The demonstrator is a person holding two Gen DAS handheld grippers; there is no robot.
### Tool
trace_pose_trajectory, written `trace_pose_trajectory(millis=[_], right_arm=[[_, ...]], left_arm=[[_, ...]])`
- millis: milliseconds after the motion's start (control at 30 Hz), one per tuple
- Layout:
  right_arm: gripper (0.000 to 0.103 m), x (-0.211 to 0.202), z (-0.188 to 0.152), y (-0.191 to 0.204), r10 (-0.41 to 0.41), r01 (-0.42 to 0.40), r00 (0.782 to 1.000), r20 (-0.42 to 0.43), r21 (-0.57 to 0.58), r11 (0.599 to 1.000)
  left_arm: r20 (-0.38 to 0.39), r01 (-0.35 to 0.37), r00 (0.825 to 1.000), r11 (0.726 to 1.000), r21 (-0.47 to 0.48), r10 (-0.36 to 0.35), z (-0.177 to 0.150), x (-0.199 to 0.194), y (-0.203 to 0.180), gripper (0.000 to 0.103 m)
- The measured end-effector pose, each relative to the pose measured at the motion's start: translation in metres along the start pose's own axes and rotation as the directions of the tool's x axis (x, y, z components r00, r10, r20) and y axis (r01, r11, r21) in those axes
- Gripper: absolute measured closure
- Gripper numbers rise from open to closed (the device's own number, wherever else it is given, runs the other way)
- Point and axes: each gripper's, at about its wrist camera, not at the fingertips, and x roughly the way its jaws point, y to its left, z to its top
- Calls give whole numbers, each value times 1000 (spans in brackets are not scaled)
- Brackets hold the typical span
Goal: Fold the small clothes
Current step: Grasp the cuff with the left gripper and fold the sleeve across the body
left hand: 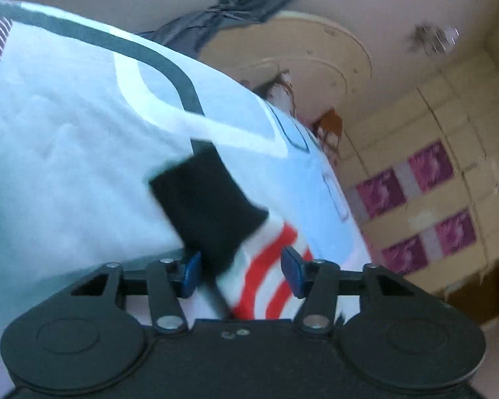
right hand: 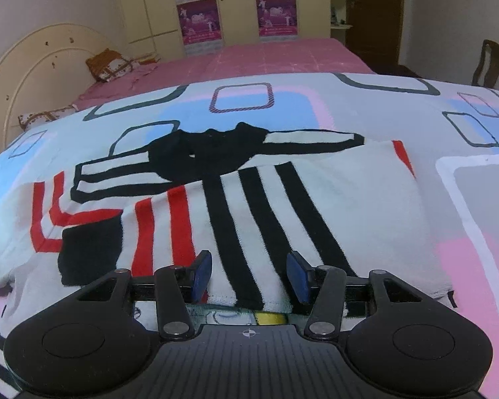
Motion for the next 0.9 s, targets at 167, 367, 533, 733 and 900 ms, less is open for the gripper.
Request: trace_pose_trajectory(millis=[167, 367, 533, 733, 900], right_arm=[[52, -3, 2, -8, -19, 19, 1000, -3, 13, 1000], [52, -9, 1, -24, -37, 37, 999, 6, 46, 998], [52, -13, 2, -37, -41, 39, 999, 16, 72, 997], [52, -22, 1, -52, -35, 31, 999, 35, 101, 994], [52, -33, 0, -74, -38, 31, 998, 51, 135, 990]], left_arm=[[-21, 24, 999, 1000, 3, -24, 8, 10, -5, 94], [-8, 92, 996, 971, 220, -93, -21, 0, -63, 97], [-118, 220, 975, 884, 413, -188, -71, -5, -132, 97], [-286, 348, 935, 714, 607, -212, -165, -8, -207, 97], [-414, 430, 893, 608, 668, -177, -239, -4, -245, 97]])
